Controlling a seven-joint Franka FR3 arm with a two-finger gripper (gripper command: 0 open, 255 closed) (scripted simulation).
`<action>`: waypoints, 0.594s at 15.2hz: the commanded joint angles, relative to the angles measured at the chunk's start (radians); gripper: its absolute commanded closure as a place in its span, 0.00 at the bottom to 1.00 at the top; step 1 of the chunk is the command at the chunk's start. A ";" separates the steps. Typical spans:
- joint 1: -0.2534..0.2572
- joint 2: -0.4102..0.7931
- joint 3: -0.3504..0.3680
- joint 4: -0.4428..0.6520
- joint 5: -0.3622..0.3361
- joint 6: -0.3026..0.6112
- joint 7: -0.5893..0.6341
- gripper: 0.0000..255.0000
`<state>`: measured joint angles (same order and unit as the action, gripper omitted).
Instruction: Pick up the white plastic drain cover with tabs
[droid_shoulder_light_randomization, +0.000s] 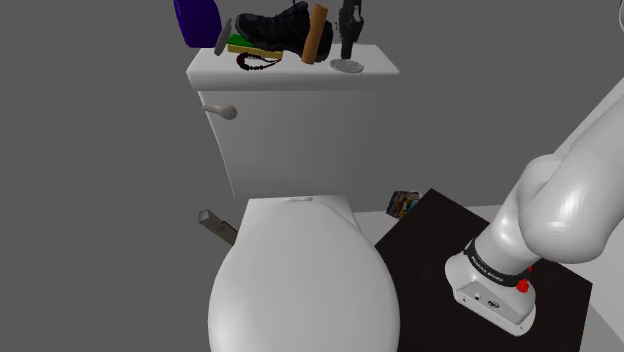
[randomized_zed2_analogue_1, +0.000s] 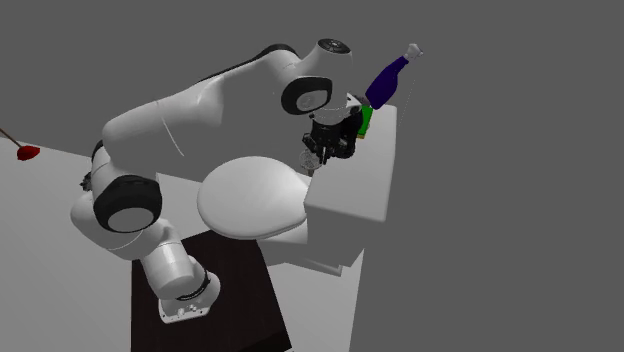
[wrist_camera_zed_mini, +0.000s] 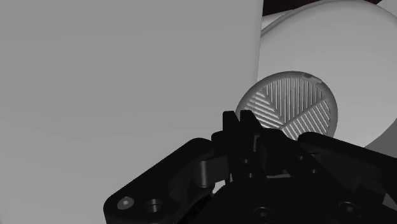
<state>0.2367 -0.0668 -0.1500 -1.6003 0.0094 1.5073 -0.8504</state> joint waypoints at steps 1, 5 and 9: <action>-0.001 0.007 -0.001 0.035 0.001 -0.029 -0.001 1.00; -0.002 0.030 -0.002 0.118 0.004 -0.089 -0.003 1.00; -0.003 0.059 -0.004 0.210 0.009 -0.153 -0.005 1.00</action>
<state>0.2334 -0.0130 -0.1543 -1.4087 0.0174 1.3684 -0.8560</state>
